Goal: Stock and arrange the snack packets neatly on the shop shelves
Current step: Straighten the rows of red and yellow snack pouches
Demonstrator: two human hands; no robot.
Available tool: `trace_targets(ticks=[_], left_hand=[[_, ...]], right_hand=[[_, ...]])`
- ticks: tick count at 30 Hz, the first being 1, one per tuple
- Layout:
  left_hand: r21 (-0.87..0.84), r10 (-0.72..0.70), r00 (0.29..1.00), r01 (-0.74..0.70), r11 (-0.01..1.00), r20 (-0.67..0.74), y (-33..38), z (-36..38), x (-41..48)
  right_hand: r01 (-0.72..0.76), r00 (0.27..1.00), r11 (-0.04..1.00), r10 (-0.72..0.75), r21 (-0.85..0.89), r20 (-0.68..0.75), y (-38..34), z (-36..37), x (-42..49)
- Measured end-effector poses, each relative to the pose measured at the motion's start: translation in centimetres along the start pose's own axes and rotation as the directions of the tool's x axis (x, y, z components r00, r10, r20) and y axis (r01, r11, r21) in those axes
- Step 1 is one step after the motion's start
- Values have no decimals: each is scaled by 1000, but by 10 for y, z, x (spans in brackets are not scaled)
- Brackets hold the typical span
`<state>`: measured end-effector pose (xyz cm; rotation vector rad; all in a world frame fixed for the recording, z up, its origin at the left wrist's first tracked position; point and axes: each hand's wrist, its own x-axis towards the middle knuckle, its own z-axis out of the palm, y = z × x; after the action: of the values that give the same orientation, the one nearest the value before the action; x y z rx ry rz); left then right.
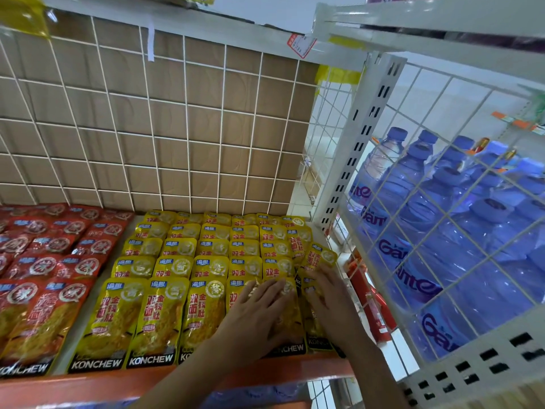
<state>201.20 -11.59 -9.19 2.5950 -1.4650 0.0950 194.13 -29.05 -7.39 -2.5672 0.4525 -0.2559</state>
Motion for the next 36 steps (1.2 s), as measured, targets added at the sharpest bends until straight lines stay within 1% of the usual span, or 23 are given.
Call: trace_targets(ticks=[3,7,9,11,12,14,15,16,18,20,23,25,30,36], left_hand=[[20,10,1000,-9,1000,-25,-1,4,0],[55,57,996,-53,997,-75,-3,10,1],[65,70,991,-63,996,-111,-3,10,1],[66,79,988,-70,995,-134,-3,10,0],[63,78,987,-70,996,-139,-3,10,0],[63,76,986,-68,996,-150,-3,9,0],[64,82,984,-73,995,-159,-4,9,-1],[65,91,981,-81,995,-170,-4,9,-2],[69,111,976,-99,993,-186,-5,8,-5],[76,125,977,-113,991,-175,-7,8,-6],[94,132,981,-119,988,-145,-10,9,-6],[88,127,984,-116,989,-128,-10,10,-6],[92,130,986,-120,989,-108,-11,11,-6],[101,133,986,-123,987,-100,-12,13,-6]], right_hand=[[-33,999,998,32,-46,-29,0,5,3],[-126,990,992,125,-19,-57,-9,11,12],[-149,987,988,147,-42,-59,-13,14,13],[-135,988,988,128,-74,-89,-14,13,13],[-110,986,991,99,-77,-131,-15,11,13],[-44,974,998,33,-42,-225,-15,6,15],[-5,971,1000,1,-15,-237,-15,3,19],[39,977,999,-36,7,-212,-16,1,25],[123,989,992,-121,22,-84,-19,0,37],[190,981,982,-190,-5,45,-22,3,48],[244,959,970,-239,-16,150,-26,6,57],[261,951,965,-253,-24,177,-27,6,58],[281,945,959,-271,-30,186,-25,6,60],[291,937,956,-294,46,187,-25,5,61]])
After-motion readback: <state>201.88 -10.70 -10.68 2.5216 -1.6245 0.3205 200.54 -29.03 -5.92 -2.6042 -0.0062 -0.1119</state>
